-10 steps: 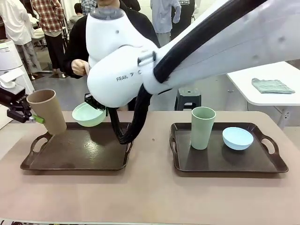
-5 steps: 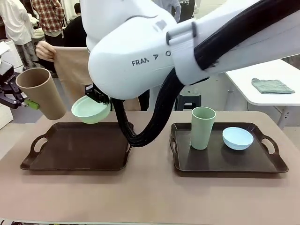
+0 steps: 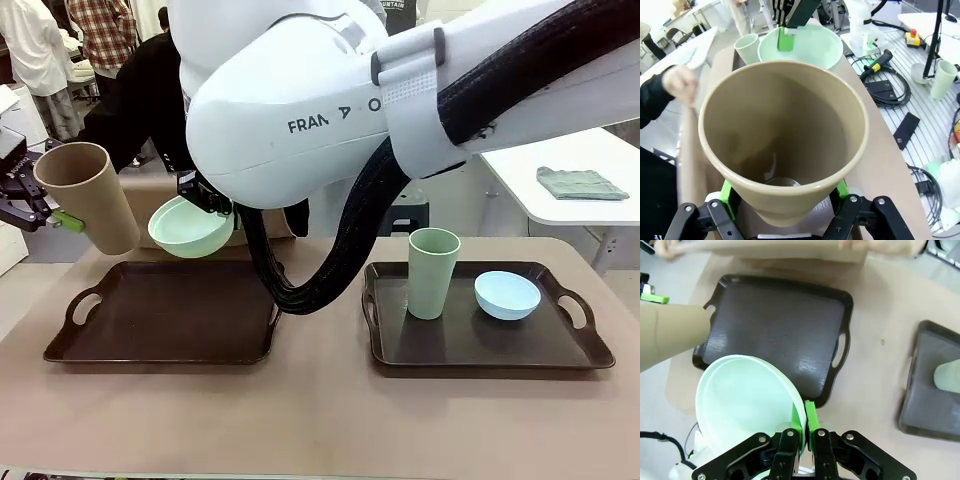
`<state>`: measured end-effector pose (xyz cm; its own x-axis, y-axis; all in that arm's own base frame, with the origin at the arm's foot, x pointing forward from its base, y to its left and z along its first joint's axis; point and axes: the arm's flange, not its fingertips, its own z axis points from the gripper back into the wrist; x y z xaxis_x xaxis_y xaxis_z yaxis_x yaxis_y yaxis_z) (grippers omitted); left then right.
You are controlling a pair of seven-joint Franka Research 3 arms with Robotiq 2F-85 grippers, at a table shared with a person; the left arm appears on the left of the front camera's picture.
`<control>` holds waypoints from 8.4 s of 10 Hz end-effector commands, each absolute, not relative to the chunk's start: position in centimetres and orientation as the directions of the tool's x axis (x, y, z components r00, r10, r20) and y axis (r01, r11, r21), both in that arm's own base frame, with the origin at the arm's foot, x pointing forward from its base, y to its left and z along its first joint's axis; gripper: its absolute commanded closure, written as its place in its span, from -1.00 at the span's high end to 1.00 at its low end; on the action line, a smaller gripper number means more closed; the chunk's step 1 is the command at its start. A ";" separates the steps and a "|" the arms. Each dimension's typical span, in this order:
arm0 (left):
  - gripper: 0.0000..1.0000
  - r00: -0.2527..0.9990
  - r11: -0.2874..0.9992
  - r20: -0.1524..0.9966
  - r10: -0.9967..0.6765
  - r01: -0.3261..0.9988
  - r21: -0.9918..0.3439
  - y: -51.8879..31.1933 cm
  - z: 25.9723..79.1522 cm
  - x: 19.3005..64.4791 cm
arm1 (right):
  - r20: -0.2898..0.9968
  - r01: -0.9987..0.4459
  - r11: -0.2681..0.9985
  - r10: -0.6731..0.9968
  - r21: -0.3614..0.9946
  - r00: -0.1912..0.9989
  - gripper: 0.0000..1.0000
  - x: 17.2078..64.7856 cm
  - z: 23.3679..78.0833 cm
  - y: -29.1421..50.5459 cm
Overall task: Set up a tray with a mat and arrange the tableware.
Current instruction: Pick up the Picnic Bowl and Reusable plastic cup from the Handle tray in front of the human's position and hold them in the air, then place the Picnic Bowl and Reusable plastic cup back onto the Handle tray in front of the human's position, then pick up the Picnic Bowl and Reusable plastic cup from the Handle tray in front of the human's position and hold them in the air.
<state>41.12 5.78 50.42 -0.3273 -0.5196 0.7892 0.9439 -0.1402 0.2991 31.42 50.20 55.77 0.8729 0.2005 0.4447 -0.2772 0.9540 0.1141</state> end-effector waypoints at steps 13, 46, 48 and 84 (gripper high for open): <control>-1.00 -0.342 -0.153 0.787 -0.514 0.939 0.308 6.0 50.9 41.3 | 0.445 -0.283 0.952 0.204 0.119 0.872 -0.98 31.3 56.0 50.5; 0.70 -0.168 -0.146 0.847 -0.505 0.983 0.108 8.0 32.0 49.9 | 0.383 -0.416 0.905 0.356 0.086 0.853 -0.90 43.4 36.4 52.6; 0.70 -0.149 -0.133 0.856 -0.495 0.987 0.095 8.3 31.5 50.6 | 0.375 -0.433 0.896 0.371 0.094 0.849 -0.90 44.0 34.9 52.9; 1.00 0.627 0.749 0.589 -0.509 0.660 -0.055 -5.3 54.7 33.2 | 0.395 -0.076 0.997 0.064 0.017 0.916 1.00 24.0 58.7 43.2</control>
<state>33.28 -5.10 54.80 0.6106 -0.5223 0.5953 0.6825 0.7284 -0.0610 24.00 43.27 59.21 0.9188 0.0841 0.3856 -0.0918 0.9958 0.0016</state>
